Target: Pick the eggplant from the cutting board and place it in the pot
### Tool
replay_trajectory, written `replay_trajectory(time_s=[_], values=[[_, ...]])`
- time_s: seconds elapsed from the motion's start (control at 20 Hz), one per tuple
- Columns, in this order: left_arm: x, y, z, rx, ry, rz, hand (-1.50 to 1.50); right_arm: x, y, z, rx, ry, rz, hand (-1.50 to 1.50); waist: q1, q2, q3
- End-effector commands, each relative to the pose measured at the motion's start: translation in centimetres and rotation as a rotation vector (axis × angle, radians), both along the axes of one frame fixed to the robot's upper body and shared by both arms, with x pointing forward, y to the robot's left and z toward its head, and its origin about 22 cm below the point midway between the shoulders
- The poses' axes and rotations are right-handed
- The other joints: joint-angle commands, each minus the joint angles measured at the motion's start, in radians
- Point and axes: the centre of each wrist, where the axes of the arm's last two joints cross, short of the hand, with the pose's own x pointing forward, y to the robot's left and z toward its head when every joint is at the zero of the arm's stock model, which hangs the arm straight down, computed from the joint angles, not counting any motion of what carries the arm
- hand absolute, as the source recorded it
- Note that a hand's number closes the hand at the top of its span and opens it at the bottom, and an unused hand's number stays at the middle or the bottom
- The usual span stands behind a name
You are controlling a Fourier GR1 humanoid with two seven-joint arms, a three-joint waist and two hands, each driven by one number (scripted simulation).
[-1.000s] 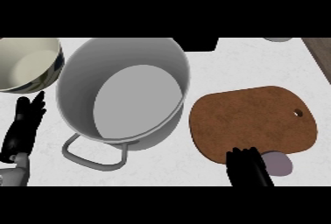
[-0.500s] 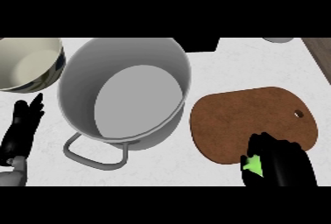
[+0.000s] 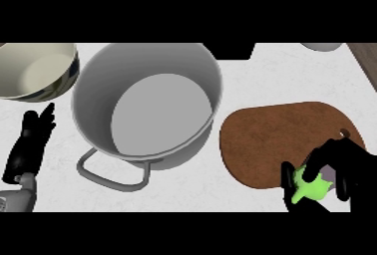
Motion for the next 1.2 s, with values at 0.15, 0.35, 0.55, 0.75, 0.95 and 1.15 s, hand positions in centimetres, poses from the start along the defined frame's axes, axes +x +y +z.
replay_trajectory(time_s=[0.15, 0.35, 0.55, 0.75, 0.95, 1.15], values=[[-0.1, 0.3, -0.2, 0.002, 0.005, -0.006, 0.00, 0.0, 3.0, 6.4, 0.019, -0.092, 0.104, 1.50, 0.015, 0.000, -0.001], [0.3, -0.4, -0.6, 0.000, 0.009, -0.031, 0.00, 1.0, 7.4, 7.8, 0.024, -0.005, 0.111, 1.50, 0.018, -0.002, -0.001], [0.6, 0.2, -0.3, 0.004, 0.002, -0.016, 0.00, 4.4, 9.9, 10.1, 0.067, 0.053, 0.126, 1.50, 0.022, 0.000, -0.001], [0.7, 0.3, -0.2, -0.004, -0.001, -0.031, 0.00, 8.7, 11.2, 11.1, 0.103, 0.130, 0.120, 1.50, 0.023, 0.003, 0.000], [1.7, 0.4, -0.4, -0.002, -0.003, -0.044, 0.00, 10.6, 14.8, 10.9, 0.090, 0.220, 0.131, 1.50, 0.027, 0.006, -0.001], [1.2, -0.4, 0.9, 0.012, -0.015, -0.027, 0.00, 13.3, 16.4, 8.3, 0.073, 0.299, 0.148, 1.50, 0.030, 0.004, 0.000]])
